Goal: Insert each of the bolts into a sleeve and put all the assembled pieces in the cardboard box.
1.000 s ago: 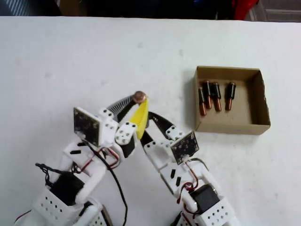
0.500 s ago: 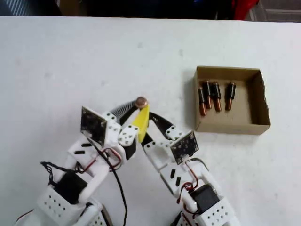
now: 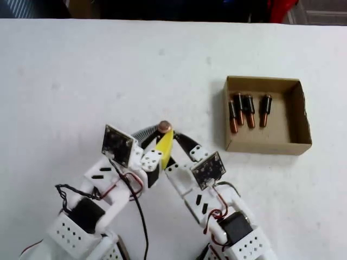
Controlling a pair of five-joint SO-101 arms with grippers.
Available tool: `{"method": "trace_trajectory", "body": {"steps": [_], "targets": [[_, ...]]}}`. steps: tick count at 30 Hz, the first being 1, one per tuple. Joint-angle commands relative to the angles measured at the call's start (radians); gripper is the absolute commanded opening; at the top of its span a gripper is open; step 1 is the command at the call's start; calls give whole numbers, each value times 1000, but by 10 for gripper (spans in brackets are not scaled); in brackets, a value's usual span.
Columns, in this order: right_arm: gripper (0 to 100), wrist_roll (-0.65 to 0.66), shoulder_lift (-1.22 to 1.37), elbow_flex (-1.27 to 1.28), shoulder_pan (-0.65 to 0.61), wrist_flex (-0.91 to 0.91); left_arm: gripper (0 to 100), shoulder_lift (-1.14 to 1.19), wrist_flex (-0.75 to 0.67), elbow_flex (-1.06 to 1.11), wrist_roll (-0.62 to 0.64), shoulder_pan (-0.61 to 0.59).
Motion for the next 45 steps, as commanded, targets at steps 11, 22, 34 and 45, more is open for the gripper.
{"method": "trace_trajectory", "body": {"steps": [11,22,34,45], "targets": [[17,11,-12,9,1,4,190,-24,0,3,2,1],[17,11,-12,9,1,4,196,-24,0,-5,-2,-90],[17,12,-12,9,1,8,192,-24,-2,-95,-80,-156],[17,14,-12,9,1,8,154,-24,226,-411,-78,-349]]}}
